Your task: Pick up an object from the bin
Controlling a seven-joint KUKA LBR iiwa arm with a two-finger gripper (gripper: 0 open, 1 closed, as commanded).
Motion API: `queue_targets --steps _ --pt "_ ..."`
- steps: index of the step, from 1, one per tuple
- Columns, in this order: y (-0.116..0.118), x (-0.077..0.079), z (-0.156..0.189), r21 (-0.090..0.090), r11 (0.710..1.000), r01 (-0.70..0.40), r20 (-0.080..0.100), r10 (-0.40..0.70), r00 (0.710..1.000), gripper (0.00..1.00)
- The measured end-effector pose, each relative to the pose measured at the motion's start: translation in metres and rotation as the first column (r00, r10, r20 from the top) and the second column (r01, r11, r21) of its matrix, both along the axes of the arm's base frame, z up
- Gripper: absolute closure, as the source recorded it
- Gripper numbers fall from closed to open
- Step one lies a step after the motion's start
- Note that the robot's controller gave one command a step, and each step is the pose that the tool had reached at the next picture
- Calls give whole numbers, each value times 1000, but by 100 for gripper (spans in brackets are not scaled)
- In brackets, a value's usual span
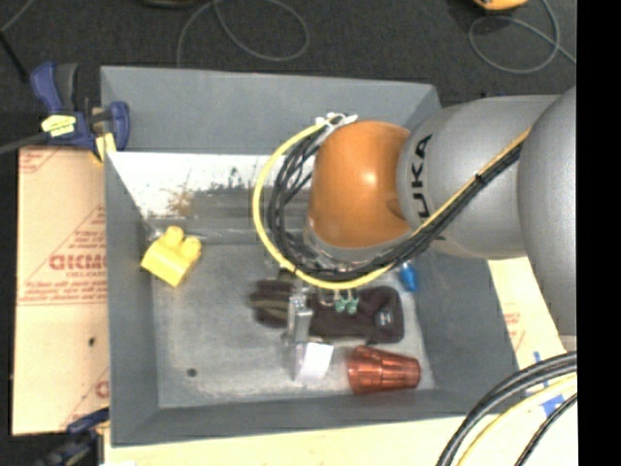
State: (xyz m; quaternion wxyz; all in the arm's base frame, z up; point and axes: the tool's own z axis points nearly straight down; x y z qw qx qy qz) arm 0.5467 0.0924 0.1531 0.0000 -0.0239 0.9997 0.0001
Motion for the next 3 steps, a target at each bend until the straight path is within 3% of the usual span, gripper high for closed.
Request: queue_targets --steps 1,2,3 --pt "-8 9 -18 3 1000 20 8 -20 1000 0" --pt "-18 21 -82 2 982 189 6 -189 982 100" --pt "-18 21 -82 2 982 191 6 -191 982 100"
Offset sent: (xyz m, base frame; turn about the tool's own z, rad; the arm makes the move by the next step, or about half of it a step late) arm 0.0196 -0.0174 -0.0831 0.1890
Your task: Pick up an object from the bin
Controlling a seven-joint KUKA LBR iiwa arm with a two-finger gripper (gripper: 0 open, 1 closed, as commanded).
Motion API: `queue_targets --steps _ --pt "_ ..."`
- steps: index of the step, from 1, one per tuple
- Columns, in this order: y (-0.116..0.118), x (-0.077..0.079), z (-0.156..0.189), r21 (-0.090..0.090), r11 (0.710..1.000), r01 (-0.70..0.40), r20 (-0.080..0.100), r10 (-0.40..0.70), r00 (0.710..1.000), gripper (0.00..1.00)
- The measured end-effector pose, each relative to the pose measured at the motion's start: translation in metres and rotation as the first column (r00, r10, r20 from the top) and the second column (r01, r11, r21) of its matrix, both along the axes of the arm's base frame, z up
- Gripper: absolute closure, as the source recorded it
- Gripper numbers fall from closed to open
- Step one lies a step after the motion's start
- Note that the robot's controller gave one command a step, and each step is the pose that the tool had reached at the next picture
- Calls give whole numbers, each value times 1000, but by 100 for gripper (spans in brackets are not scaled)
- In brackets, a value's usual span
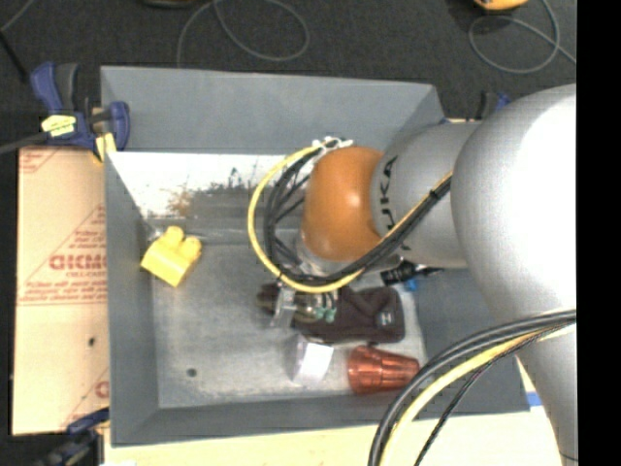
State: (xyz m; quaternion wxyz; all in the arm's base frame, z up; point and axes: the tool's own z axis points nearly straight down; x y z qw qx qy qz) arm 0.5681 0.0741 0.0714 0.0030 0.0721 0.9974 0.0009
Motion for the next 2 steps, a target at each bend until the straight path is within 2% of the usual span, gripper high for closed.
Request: queue_targets --steps 1,2 --pt "0 0 0 0 1000 1 0 -1 1000 100" --pt "0 11 122 1 1000 18 3 -18 1000 100"
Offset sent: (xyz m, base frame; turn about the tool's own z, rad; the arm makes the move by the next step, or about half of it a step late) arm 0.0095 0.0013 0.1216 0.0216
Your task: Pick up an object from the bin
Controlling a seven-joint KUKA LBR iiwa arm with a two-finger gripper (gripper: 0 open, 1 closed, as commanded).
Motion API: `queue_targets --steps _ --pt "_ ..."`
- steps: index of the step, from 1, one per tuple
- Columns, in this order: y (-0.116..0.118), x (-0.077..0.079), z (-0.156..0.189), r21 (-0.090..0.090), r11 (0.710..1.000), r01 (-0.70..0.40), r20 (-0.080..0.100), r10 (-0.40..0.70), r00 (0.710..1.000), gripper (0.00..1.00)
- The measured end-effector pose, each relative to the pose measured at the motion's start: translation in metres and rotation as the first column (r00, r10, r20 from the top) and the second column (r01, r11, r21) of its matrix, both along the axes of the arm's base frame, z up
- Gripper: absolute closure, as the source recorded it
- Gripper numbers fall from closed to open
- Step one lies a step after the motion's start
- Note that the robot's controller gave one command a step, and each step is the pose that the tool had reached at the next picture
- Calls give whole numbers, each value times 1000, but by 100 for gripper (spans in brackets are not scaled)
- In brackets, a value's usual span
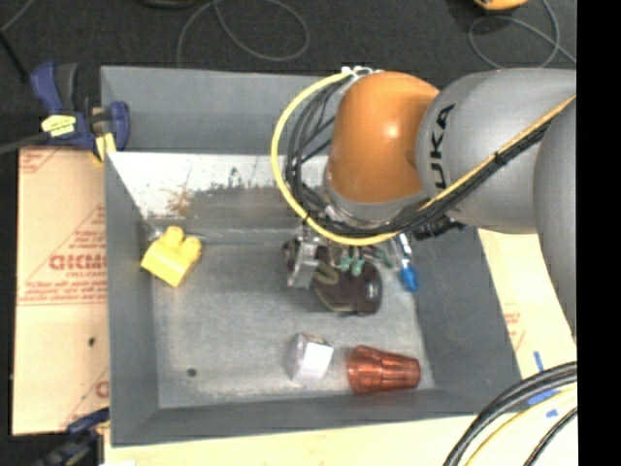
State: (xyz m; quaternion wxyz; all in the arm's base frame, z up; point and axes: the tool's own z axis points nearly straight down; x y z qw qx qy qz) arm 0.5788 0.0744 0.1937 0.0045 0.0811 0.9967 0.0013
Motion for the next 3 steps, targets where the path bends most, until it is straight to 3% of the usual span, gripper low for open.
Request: queue_targets --steps 1,2,3 --pt "0 0 0 0 1000 0 0 0 1000 100" --pt "-3 -4 28 0 1000 5 -1 -5 1000 100" --pt "17 -8 104 0 998 57 3 -57 998 100"
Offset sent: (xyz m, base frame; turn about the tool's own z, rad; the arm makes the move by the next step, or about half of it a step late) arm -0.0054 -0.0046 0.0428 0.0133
